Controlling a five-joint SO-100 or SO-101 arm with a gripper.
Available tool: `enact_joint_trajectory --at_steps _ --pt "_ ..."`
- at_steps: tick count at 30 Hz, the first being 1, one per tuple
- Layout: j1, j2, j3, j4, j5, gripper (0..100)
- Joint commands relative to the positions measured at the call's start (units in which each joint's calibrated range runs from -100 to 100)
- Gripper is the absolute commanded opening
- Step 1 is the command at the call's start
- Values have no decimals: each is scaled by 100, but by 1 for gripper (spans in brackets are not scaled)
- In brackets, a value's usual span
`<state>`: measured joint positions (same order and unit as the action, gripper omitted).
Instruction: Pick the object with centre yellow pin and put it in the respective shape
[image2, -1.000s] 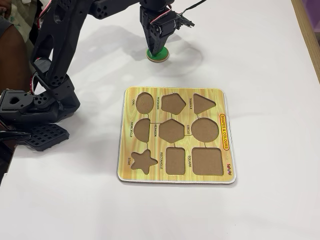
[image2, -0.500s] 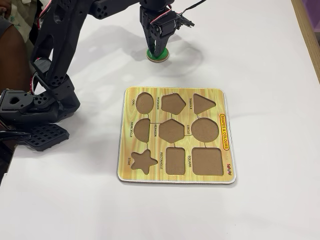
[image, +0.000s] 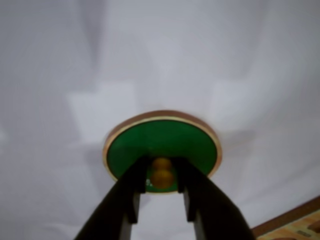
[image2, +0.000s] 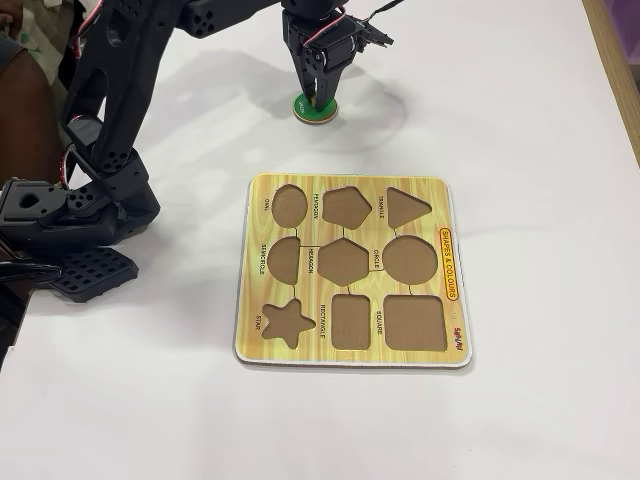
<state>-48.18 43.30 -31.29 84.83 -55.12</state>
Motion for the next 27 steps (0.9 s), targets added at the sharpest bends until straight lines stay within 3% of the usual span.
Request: enact_joint_trajectory --at_steps 1,27 --pt "-36 -62 0 -151 -21 8" --pt "42 -171 225 255 -16 2"
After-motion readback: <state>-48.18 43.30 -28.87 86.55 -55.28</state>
